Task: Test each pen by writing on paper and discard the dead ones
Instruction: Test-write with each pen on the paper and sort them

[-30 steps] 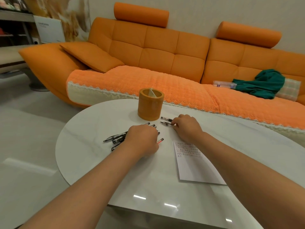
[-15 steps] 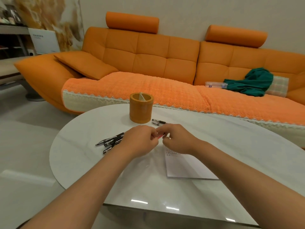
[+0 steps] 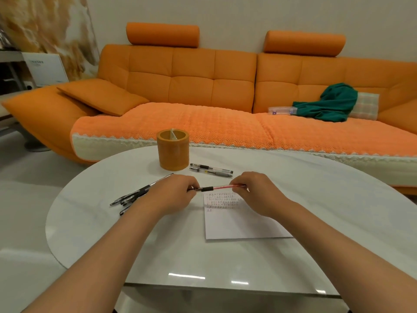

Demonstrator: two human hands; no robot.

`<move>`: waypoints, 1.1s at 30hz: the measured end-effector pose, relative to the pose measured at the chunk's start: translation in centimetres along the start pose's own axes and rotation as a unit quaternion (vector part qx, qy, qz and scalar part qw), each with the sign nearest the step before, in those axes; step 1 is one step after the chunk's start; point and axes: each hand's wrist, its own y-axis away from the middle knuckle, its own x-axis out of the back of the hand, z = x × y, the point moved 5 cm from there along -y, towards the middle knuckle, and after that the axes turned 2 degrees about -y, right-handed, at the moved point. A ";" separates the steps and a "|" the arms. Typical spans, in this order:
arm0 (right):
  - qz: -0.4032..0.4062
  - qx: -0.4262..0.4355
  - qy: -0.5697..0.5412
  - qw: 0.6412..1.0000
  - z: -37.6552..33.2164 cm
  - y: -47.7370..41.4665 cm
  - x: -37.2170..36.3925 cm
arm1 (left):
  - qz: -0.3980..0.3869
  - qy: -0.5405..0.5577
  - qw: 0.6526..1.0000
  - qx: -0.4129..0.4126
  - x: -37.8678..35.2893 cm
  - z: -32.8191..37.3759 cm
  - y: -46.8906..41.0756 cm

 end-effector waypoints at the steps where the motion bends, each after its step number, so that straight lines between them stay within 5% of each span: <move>1: 0.006 0.002 0.009 1.000 0.2 0.1 0.0 | -0.001 0.004 1.000 -0.006 -0.1 0.2 -0.1; 8: -0.006 0.047 0.068 0.997 -1.4 0.1 -1.0 | 0.035 0.034 0.998 -0.051 -0.8 1.9 -0.9; 15: -0.034 0.074 0.035 0.996 -2.1 -0.3 -1.5 | 0.108 0.178 0.974 -0.094 -0.5 3.2 -1.1; 21: -0.015 0.067 0.015 0.998 -1.3 -0.3 -1.5 | 0.051 0.230 0.971 -0.049 -1.5 2.5 -1.4; 33: -0.044 0.070 0.059 0.995 -1.6 -0.6 -2.9 | 0.068 0.221 0.971 -0.057 -1.8 2.2 -1.8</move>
